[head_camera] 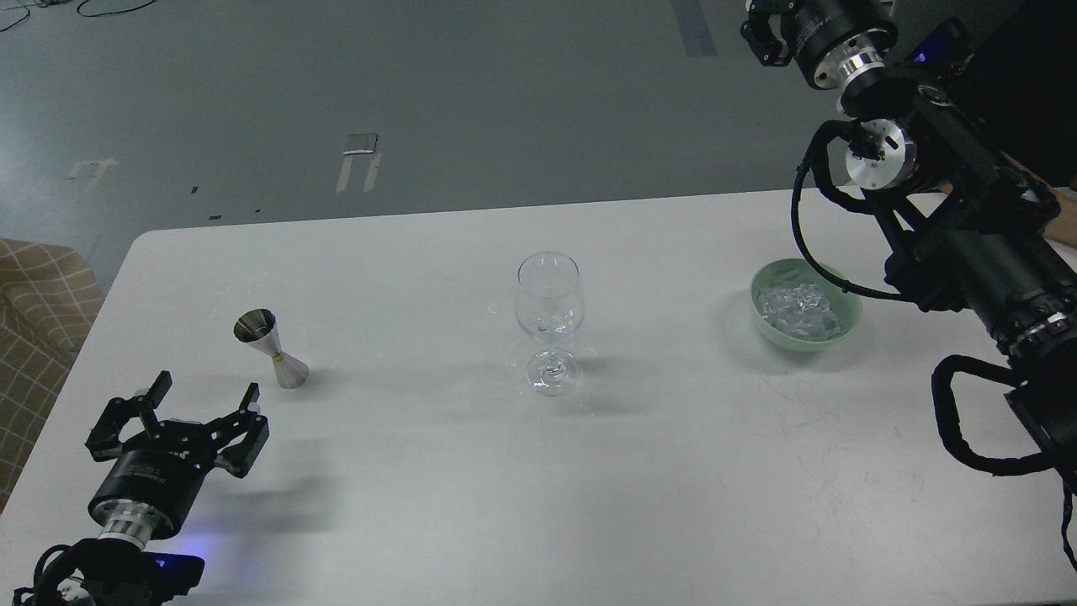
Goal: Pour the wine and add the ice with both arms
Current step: 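Move the left gripper to the metal jigger and open it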
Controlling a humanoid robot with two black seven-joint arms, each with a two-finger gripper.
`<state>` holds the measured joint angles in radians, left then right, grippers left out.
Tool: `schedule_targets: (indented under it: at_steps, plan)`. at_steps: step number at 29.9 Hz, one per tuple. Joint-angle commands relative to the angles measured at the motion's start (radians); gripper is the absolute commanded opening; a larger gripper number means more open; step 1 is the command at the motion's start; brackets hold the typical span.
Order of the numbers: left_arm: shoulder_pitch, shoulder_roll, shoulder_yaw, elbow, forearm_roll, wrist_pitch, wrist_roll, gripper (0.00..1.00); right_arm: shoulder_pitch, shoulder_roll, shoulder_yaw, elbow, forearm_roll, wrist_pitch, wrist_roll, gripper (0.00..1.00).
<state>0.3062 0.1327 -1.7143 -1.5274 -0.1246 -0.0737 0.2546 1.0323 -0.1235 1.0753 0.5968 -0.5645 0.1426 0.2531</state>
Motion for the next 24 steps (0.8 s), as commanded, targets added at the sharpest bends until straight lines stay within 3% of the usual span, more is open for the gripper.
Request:
schedule_targets:
  at_steps: [1, 24]
  plan:
    - [-0.033, -0.01, 0.004, 0.035, 0.002, 0.023, -0.005, 0.98, 0.0, 0.004, 0.0, 0.0, 0.0, 0.0, 0.0, 1.0]
    - [-0.186, -0.045, 0.047, 0.214, 0.056, 0.045, -0.018, 0.99, 0.0, 0.008, 0.0, -0.003, 0.0, -0.001, 0.0, 1.0]
